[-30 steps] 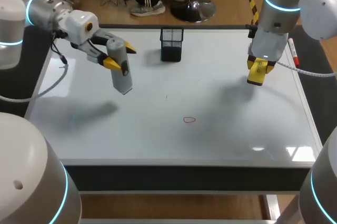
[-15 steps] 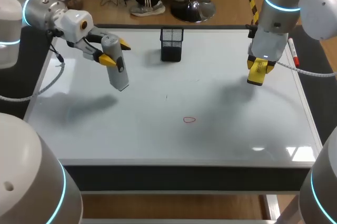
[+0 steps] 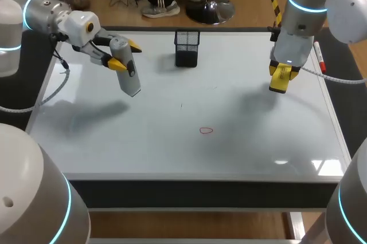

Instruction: Pick up the inspection probe, press it on each red-marked spot on the whiteboard one by one, put down the probe, pick up the eraser, and wipe off all the red marks.

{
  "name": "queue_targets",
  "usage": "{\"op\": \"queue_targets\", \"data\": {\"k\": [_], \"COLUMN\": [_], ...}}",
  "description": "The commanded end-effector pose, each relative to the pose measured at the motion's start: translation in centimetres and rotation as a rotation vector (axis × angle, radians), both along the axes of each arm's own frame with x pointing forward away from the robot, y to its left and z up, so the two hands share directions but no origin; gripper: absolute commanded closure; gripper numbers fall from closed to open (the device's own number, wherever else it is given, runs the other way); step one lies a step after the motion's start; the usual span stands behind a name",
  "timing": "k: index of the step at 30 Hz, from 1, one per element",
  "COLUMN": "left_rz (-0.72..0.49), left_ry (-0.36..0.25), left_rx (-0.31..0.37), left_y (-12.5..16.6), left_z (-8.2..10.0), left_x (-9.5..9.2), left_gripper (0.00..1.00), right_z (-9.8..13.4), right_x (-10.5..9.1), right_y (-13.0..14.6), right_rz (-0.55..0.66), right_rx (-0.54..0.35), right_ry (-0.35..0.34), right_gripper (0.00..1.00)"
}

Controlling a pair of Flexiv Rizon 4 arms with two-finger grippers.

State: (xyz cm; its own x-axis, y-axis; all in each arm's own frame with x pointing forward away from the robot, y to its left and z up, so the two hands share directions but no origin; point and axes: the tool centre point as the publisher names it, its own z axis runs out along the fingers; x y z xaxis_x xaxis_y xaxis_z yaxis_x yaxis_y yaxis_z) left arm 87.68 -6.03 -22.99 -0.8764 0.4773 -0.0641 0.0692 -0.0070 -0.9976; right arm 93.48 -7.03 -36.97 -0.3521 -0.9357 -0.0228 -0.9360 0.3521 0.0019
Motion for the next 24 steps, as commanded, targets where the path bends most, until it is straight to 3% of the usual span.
{"op": "queue_targets", "data": {"k": [1, 7, 17, 24], "left_rz": [0.003, 0.003, 0.003, 0.003], "left_ry": [-0.002, -0.002, -0.002, -0.002], "left_rx": [0.002, 0.002, 0.002, 0.002], "left_y": [0.0, 0.0, 0.0, 0.0], "left_z": [0.2, 0.2, 0.2, 0.2], "left_x": [-0.2, -0.2, -0.2, -0.2], "left_gripper": [1.0, 1.0, 1.0, 1.0], "right_z": [0.1, 0.1, 0.7, 1.9], "right_x": [0.1, 0.1, -5.2, -9.0], "right_y": [-0.1, -0.1, 0.4, 2.5], "right_rz": [0.002, 0.002, 0.003, 0.005], "right_rx": [-0.003, -0.003, -0.04, -0.038], "right_ry": [0.0, 0.0, -0.031, -0.039], "right_gripper": [1.0, 1.0, 1.0, 1.0]}}
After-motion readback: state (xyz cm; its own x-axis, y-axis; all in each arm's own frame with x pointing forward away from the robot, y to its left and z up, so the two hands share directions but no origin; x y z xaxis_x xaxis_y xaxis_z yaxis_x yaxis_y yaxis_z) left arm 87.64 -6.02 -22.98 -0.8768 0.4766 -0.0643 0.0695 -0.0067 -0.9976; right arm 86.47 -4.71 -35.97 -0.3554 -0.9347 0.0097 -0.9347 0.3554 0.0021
